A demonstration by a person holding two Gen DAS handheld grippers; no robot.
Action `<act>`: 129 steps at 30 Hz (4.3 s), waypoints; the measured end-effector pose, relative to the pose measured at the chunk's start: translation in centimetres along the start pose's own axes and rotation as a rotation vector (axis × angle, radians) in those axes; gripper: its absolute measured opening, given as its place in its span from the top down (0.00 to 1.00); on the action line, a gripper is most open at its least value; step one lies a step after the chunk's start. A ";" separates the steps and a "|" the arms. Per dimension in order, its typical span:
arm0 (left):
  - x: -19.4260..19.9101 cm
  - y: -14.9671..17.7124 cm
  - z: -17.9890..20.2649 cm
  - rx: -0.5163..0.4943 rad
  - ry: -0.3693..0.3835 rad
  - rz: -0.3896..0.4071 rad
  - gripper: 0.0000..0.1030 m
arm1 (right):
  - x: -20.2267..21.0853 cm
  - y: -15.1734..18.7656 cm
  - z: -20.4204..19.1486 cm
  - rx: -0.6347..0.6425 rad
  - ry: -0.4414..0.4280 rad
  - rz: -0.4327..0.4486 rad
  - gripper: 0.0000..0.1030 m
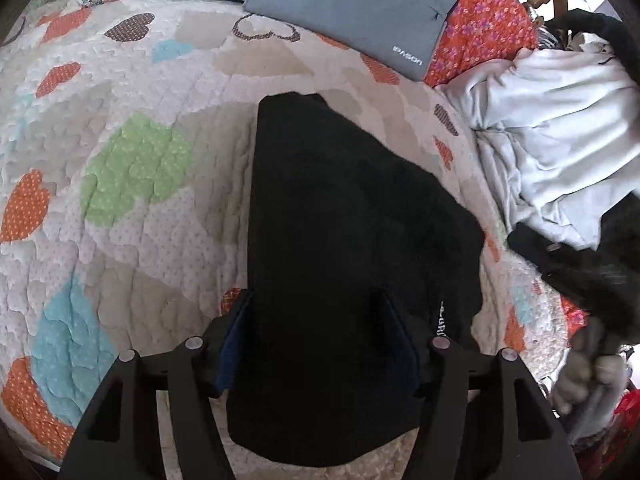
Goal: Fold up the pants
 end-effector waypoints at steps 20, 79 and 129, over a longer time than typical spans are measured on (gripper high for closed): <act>4.3 0.8 -2.2 0.054 0.109 0.109 0.34 | -11.8 -1.7 -7.6 0.076 -0.137 -0.265 0.65; -3.4 -9.7 -11.0 0.199 0.085 -0.061 0.48 | -19.1 -1.9 -5.0 -0.053 -0.071 -0.206 0.29; 28.0 -2.7 -8.7 0.067 -0.469 0.858 0.00 | -0.8 3.2 -13.2 0.235 -0.036 0.124 0.23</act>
Point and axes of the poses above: each gripper's, at about its wrist camera, not at the fingertips, and x roughly against the way its jaws point, z to its right, y to its underside, the point moved 8 cm from there along -x, roughly the way its jaws point, and after that the axes turned 12 degrees about -y, right-handed, at the moved point
